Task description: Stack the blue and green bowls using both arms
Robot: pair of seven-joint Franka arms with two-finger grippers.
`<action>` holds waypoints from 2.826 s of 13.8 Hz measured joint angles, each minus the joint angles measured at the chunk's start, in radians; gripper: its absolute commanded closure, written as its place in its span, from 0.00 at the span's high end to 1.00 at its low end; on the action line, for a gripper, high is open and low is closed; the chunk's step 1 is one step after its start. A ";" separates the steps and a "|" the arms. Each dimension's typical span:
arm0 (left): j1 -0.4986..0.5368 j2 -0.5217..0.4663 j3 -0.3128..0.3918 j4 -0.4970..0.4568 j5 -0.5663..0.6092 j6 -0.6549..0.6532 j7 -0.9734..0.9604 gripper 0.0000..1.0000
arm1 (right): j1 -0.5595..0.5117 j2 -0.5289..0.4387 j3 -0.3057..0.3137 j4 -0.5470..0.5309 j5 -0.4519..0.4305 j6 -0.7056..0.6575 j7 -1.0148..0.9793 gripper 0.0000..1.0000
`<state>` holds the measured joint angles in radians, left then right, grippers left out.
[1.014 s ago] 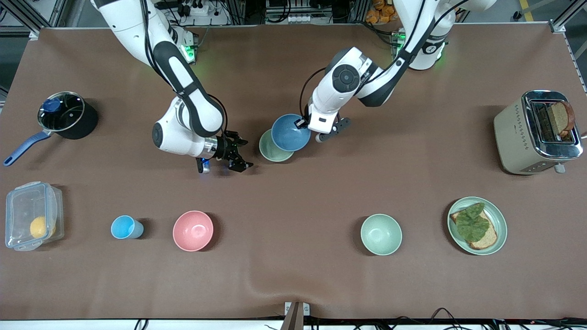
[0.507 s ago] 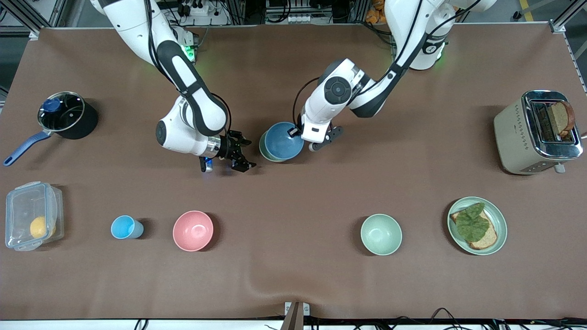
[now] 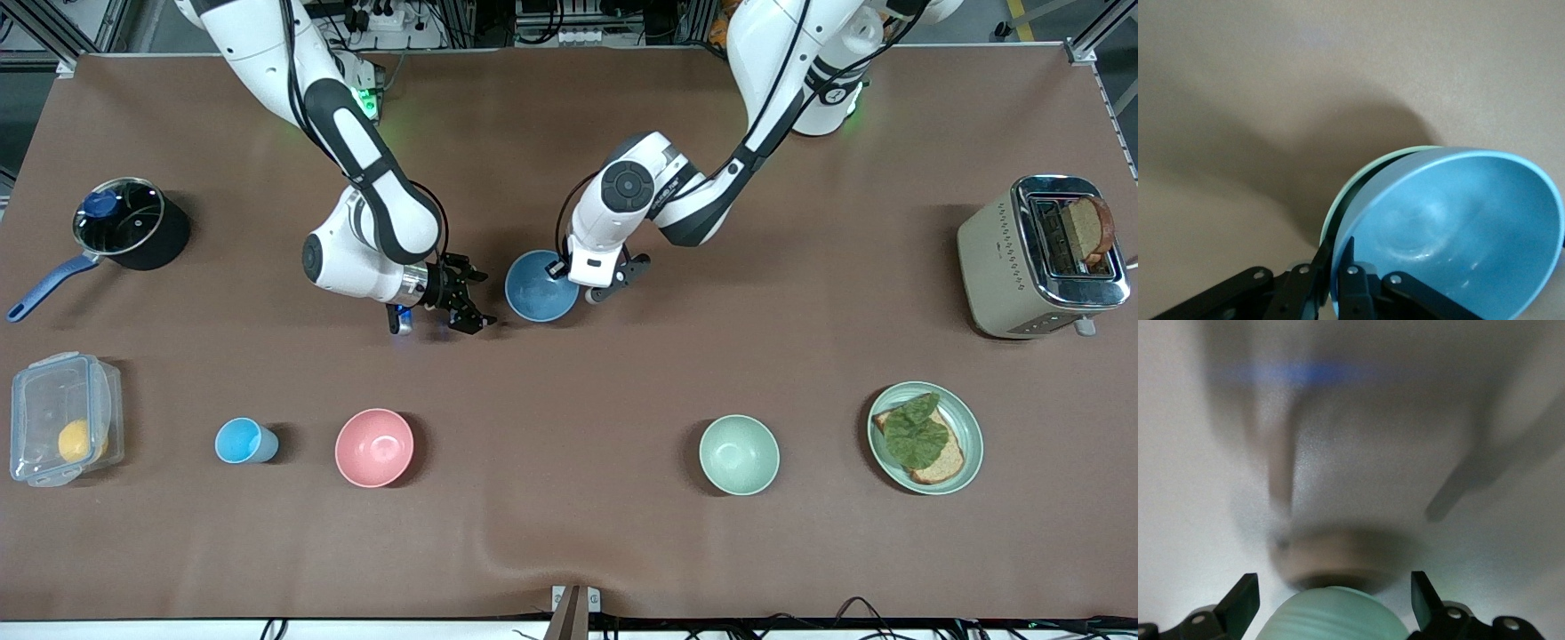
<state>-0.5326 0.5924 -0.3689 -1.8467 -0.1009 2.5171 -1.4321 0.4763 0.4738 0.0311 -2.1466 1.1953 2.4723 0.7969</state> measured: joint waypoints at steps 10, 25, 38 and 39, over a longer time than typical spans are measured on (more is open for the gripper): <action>-0.009 -0.038 0.012 0.095 0.000 -0.160 -0.039 1.00 | -0.002 -0.010 -0.007 0.003 -0.017 0.000 -0.009 1.00; 0.448 -0.327 0.050 0.226 0.183 -0.665 0.427 1.00 | -0.167 -0.184 -0.303 0.036 -0.642 -0.609 -0.287 1.00; 0.504 -0.460 0.187 0.258 0.170 -0.864 1.008 1.00 | -0.442 -0.478 -0.030 0.277 -1.090 -0.756 -0.390 1.00; 0.495 -0.481 0.196 0.240 0.170 -0.867 1.021 1.00 | -0.442 -0.503 -0.024 0.291 -1.103 -0.756 -0.390 1.00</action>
<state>-0.0373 0.1111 -0.1732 -1.6066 0.0687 1.6504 -0.4115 0.0345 -0.0288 0.0070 -1.8552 0.0920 1.7161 0.4070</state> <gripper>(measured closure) 0.000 0.000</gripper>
